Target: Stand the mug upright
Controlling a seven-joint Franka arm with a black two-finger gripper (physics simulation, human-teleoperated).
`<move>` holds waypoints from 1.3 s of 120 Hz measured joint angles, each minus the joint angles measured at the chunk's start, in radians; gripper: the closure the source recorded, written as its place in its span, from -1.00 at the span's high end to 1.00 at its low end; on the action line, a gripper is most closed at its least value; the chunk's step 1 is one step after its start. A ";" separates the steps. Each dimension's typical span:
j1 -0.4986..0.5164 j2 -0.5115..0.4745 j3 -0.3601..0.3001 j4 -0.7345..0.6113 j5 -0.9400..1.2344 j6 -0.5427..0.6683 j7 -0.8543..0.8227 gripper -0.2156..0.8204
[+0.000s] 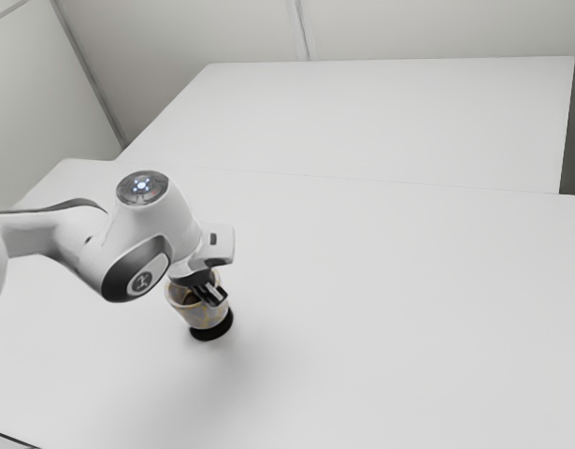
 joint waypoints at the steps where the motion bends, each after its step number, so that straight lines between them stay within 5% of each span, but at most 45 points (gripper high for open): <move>1: 0.000 0.003 0.000 -0.001 0.001 0.004 -0.002 -0.93; 43: 0.005 0.076 0.002 0.002 0.009 0.088 -0.077 -0.90; 79: -0.005 0.042 0.001 0.052 -0.019 0.054 -0.099 0.15; 108: 0.005 0.060 0.002 0.329 -0.154 -0.258 -0.127 0.44; 156: 0.016 0.226 0.005 0.807 -0.193 -0.741 -0.172 0.56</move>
